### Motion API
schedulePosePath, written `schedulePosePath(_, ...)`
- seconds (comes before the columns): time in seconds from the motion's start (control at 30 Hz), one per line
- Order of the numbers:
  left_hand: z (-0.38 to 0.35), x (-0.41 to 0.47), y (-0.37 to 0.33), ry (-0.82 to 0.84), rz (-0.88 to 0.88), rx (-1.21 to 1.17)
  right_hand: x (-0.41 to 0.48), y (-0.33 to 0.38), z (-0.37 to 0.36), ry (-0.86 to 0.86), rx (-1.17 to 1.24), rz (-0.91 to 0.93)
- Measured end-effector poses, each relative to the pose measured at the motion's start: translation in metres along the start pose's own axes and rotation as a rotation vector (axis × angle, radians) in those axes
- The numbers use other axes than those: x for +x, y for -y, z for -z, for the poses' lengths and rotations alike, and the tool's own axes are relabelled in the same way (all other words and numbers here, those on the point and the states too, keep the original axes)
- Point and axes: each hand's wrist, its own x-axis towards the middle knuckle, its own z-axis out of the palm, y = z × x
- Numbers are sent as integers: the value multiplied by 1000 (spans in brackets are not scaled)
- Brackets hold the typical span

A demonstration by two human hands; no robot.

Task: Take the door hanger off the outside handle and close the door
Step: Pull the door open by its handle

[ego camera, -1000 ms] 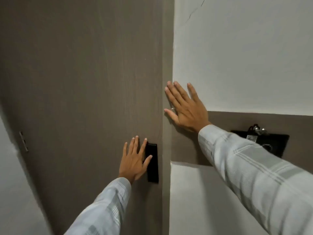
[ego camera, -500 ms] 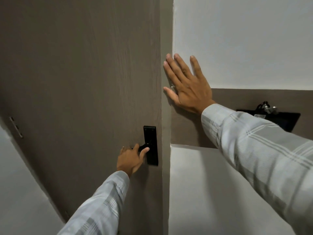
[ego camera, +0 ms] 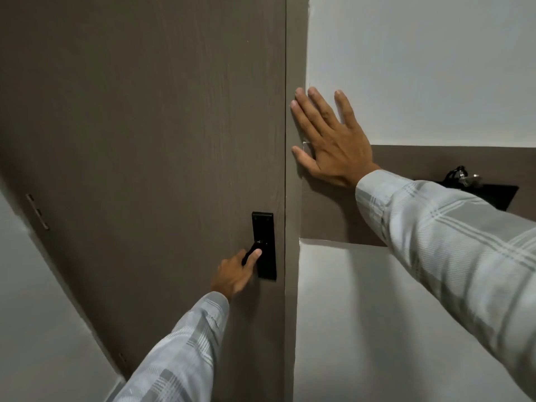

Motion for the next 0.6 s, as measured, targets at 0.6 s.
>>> schedulePosePath(0.6, 46, -70, 10, -332, -268, 542, -45, 61, 12, 189, 212, -80)
